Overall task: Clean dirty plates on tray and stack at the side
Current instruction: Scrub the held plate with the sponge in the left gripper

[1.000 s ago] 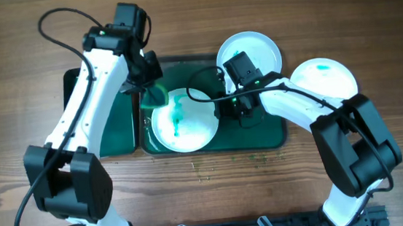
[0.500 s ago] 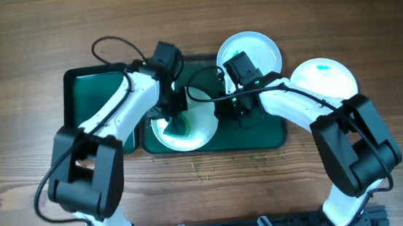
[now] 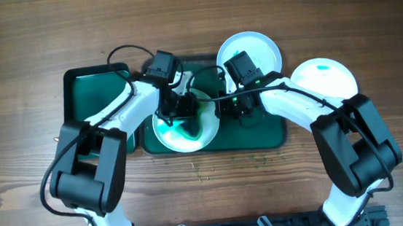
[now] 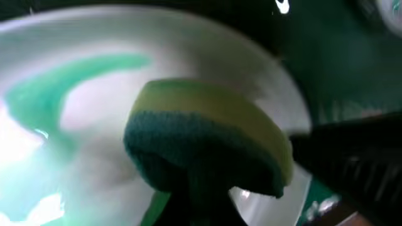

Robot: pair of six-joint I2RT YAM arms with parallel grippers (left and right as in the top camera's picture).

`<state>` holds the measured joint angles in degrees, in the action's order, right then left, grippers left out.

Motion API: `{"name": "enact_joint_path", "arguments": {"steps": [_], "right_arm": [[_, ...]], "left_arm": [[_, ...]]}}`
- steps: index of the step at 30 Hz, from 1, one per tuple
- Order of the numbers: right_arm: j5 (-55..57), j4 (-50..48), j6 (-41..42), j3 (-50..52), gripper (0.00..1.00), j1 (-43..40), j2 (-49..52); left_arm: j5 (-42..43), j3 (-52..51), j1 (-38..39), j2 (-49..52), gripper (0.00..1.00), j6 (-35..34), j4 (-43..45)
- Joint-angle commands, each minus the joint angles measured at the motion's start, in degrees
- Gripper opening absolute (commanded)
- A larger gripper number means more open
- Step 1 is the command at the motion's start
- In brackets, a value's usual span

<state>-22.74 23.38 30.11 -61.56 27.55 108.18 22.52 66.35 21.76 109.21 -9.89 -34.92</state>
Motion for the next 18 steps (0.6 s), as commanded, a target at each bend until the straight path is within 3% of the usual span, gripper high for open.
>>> {"name": "enact_joint_path", "arguments": {"steps": [1, 2, 4, 10, 14, 15, 18], "right_arm": [[-0.5, -0.1, 0.3, -0.9, 0.04, 0.3, 1.2], [-0.5, -0.1, 0.3, -0.9, 0.04, 0.3, 1.2], [-0.4, -0.1, 0.3, -0.9, 0.04, 0.3, 1.2], [-0.2, 0.2, 0.3, -0.9, 0.04, 0.3, 1.2], [0.1, 0.2, 0.6, -0.9, 0.04, 0.3, 1.2], [0.2, 0.2, 0.6, -0.9, 0.04, 0.3, 1.2], [0.4, 0.3, 1.1, -0.9, 0.04, 0.3, 1.2]], "left_arm": [[-15.3, -0.5, 0.5, 1.4, 0.04, -10.8, 3.3], [-24.2, -0.5, 0.4, 1.4, 0.04, -14.6, 3.3], [-33.7, -0.5, 0.2, 1.4, 0.04, -17.2, 3.2], [-42.1, -0.5, -1.4, 1.3, 0.04, -23.1, -5.1], [-37.6, -0.5, -1.4, 1.3, 0.04, -22.1, -12.0], [-33.9, -0.5, -1.4, 1.3, 0.04, -18.9, -12.5], [-12.5, -0.4, -1.4, 1.3, 0.04, -3.1, -12.5]]}}
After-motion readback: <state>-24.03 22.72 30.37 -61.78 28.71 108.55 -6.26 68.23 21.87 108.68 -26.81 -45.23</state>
